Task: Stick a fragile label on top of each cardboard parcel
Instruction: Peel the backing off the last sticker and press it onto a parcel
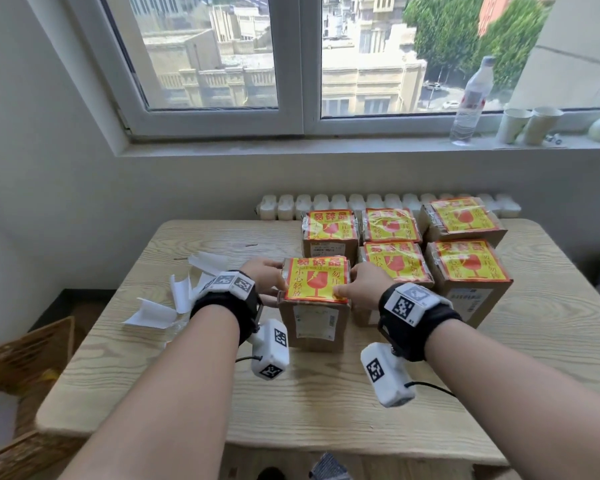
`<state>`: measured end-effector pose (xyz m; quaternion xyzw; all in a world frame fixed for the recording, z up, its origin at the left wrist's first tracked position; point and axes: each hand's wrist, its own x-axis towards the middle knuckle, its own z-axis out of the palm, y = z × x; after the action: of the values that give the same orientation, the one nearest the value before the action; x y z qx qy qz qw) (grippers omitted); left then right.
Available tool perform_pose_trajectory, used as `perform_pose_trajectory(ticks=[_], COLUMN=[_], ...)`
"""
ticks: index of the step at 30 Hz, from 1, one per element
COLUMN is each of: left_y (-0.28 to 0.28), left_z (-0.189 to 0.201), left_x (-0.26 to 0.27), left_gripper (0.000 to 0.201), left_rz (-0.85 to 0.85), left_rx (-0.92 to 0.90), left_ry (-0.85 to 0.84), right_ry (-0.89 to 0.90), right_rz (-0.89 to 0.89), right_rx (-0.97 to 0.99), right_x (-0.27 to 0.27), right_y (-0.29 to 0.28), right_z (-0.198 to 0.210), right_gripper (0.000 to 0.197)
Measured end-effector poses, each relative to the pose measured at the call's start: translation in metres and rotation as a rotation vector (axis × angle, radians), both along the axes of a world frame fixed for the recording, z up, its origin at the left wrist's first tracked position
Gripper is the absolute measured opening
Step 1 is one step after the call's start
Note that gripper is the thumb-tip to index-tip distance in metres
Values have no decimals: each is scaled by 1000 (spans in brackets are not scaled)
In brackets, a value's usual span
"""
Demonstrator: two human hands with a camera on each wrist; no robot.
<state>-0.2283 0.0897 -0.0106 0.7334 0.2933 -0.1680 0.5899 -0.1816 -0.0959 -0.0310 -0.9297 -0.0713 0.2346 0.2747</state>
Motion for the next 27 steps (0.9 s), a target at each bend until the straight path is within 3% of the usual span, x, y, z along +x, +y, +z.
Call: perform_pose_trajectory(ticks=[6, 9, 13, 20, 21, 23, 24, 27], left_y=[1, 2, 0, -3, -3, -3, -4, -12], left_z=[-9, -18, -24, -28, -28, -31, -31, -30], left_x=[31, 46, 57, 63, 63, 66, 68, 72], left_gripper=[43, 57, 40, 36, 39, 70, 75, 68], left_rz=[-36, -62, -85, -164, -189, -241, -250, -309], left_rx=[-9, -23, 0, 117, 168, 331, 391, 468], left_ry=[-44, -34, -16, 30, 29, -21, -79, -195], right_ry=[-52, -82, -146, -205, -216, -249, -267, -297], right_rz=[-68, -62, -33, 2, -7, 5, 49, 236], right_rx=[-137, -190, -266, -363, -353, -317, -304, -322], right_x=[20, 25, 29, 35, 36, 38, 39, 42], right_y=[12, 16, 19, 17, 16, 17, 17, 24], right_z=[1, -1, -3, 1, 1, 0, 0, 0], right_gripper=[24, 12, 12, 12, 17, 38, 48, 64])
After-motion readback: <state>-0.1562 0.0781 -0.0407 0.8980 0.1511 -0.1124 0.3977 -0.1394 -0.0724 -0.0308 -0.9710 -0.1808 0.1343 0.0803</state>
